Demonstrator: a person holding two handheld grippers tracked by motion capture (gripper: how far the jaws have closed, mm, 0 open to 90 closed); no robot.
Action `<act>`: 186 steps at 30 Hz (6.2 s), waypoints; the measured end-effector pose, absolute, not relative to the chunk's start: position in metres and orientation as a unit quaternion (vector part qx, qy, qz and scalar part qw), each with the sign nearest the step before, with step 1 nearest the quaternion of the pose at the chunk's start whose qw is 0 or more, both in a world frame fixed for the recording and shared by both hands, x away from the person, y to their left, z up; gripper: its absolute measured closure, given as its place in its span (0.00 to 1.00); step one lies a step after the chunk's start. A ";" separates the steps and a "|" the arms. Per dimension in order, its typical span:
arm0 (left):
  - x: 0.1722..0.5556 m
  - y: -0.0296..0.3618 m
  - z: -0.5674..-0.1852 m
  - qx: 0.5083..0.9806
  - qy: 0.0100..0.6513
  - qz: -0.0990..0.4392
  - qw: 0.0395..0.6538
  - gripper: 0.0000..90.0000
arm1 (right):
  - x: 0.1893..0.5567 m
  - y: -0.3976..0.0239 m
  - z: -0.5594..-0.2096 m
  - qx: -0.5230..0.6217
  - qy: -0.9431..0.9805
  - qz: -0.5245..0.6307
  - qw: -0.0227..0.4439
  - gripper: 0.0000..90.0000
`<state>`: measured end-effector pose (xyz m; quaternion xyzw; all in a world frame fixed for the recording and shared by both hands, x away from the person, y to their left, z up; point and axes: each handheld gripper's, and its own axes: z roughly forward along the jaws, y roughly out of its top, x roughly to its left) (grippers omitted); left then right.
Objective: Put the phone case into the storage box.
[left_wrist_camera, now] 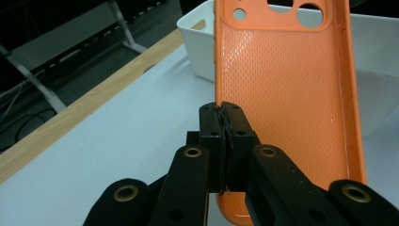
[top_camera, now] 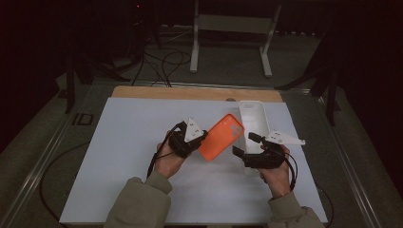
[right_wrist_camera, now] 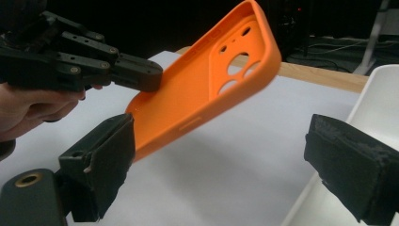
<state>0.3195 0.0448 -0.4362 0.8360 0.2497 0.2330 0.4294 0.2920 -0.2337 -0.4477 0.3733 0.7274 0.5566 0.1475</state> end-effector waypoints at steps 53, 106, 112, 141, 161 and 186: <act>0.303 0.025 -0.431 0.825 0.224 0.228 0.467 0.98 | 0.308 -0.211 -0.442 0.412 0.706 0.575 0.011 0.96; 0.313 0.069 -0.417 0.806 0.286 0.147 0.496 0.10 | 0.309 -0.213 -0.428 0.386 0.734 0.557 0.049 0.96; 0.312 0.072 -0.418 0.810 0.281 0.140 0.495 0.07 | 0.309 -0.211 -0.425 0.380 0.736 0.559 0.051 0.96; 0.309 0.073 -0.421 0.823 0.255 0.098 0.498 0.07 | 0.312 -0.191 -0.407 0.305 0.767 0.563 0.043 0.96; 0.307 0.067 -0.424 0.833 0.225 0.060 0.502 0.17 | 0.311 -0.178 -0.403 0.248 0.778 0.577 0.020 0.96; 0.308 0.066 -0.429 0.846 0.143 -0.042 0.511 0.81 | 0.310 -0.179 -0.407 0.188 0.783 0.592 -0.035 0.95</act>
